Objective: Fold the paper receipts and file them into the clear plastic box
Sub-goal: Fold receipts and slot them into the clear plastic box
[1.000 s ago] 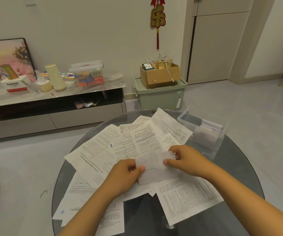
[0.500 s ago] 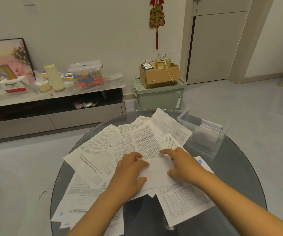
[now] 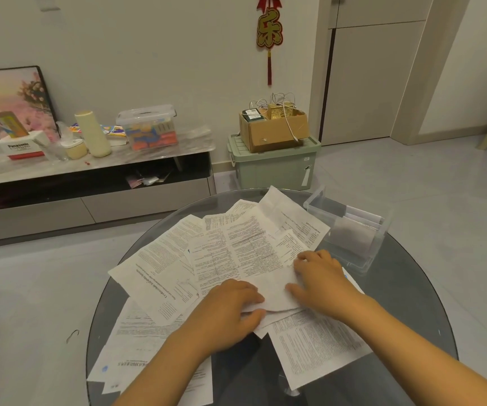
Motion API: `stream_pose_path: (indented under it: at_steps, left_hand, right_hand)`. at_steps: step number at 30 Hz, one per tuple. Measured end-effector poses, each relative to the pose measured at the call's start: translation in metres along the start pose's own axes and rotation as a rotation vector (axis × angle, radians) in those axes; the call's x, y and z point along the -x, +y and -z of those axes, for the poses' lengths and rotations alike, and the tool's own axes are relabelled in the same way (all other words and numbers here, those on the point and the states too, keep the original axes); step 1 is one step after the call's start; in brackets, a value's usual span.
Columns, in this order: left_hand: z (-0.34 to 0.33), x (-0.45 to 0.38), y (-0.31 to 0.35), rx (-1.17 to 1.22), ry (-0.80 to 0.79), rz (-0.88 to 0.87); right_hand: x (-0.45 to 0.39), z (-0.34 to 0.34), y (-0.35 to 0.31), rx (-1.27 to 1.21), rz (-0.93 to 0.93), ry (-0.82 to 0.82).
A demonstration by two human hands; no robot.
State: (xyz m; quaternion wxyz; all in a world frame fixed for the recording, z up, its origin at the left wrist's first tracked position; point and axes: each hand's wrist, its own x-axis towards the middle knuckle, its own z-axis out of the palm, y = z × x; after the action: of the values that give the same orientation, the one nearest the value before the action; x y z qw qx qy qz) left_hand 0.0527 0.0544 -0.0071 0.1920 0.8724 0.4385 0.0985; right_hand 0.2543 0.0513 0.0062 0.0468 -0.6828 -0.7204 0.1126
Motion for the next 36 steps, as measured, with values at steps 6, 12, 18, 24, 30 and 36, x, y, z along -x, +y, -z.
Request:
stream_pose_path:
  at_steps: [6, 12, 18, 24, 30, 36]
  left_hand:
    - [0.001, -0.003, 0.002, 0.154, 0.158, 0.125]
    - [-0.009, -0.009, -0.006, 0.186, 0.220, 0.220]
    - [-0.016, -0.012, -0.009, 0.051, 0.254, 0.211]
    - [-0.015, -0.010, 0.001, -0.044, 0.235, 0.110]
    - [-0.013, -0.004, 0.008, -0.052, 0.101, 0.043]
    - [-0.008, 0.000, 0.011, 0.007, -0.055, 0.020]
  right_hand:
    - [-0.002, 0.002, 0.002, -0.385, 0.046, -0.061]
    - [-0.003, -0.007, -0.002, -0.277, 0.020, -0.029]
    - [-0.005, -0.009, -0.006, -0.256, -0.004, 0.020]
    - [-0.003, -0.008, -0.009, -0.252, -0.050, -0.057]
    - [0.004, -0.001, -0.009, -0.354, -0.110, -0.185]
    - [0.010, 0.010, -0.012, -0.478, -0.096, -0.247]
